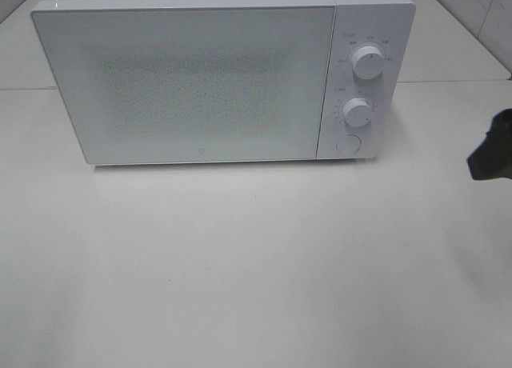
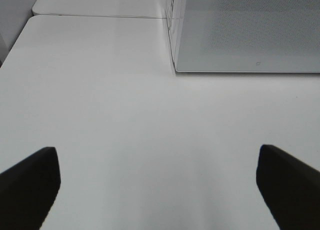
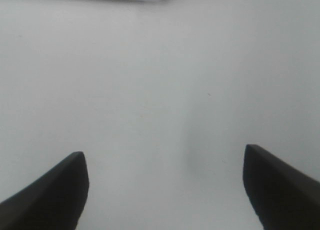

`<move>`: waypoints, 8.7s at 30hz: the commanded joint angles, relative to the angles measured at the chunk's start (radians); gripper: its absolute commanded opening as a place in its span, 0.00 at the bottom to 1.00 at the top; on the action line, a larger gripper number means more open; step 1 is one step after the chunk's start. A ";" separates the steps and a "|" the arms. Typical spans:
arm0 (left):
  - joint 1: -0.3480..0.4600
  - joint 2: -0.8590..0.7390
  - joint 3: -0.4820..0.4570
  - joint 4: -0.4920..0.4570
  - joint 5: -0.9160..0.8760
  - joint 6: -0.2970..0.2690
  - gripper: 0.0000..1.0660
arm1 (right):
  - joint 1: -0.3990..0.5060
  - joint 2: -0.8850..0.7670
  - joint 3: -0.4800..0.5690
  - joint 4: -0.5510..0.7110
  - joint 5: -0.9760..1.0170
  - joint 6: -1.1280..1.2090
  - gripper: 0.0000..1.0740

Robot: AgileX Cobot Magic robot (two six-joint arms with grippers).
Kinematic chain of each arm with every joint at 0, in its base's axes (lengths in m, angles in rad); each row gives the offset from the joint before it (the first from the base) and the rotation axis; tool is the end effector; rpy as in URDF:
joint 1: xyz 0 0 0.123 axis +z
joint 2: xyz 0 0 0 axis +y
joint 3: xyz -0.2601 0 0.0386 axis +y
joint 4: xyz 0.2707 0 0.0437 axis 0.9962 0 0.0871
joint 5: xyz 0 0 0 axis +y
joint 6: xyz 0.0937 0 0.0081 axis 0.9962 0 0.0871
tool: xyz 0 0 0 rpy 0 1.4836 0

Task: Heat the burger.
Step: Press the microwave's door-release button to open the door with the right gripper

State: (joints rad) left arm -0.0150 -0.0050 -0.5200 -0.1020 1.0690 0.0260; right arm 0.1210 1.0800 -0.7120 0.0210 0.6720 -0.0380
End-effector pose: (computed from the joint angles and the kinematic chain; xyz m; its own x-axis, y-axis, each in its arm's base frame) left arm 0.0360 -0.0089 0.2926 -0.4411 -0.0165 -0.8973 0.0849 0.9946 -0.0600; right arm 0.2323 0.0295 0.2373 -0.8061 -0.1197 -0.5796 -0.1456 0.9893 -0.0018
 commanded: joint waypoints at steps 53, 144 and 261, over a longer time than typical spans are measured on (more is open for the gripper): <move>0.004 -0.005 0.003 0.002 0.003 -0.002 0.95 | -0.069 -1.113 0.222 -0.043 0.291 -0.021 0.70; 0.004 -0.005 0.003 0.002 0.003 -0.002 0.95 | -0.061 0.203 0.519 -0.043 -1.717 -0.021 0.00; 0.004 -0.005 0.003 0.002 0.003 -0.002 0.94 | 0.296 1.024 -0.091 0.316 -1.618 1.335 0.00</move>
State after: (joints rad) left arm -0.0150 -0.0050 -0.5200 -0.1000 1.0690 0.0260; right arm 0.4230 2.1080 -0.7750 0.3530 -0.8610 1.3130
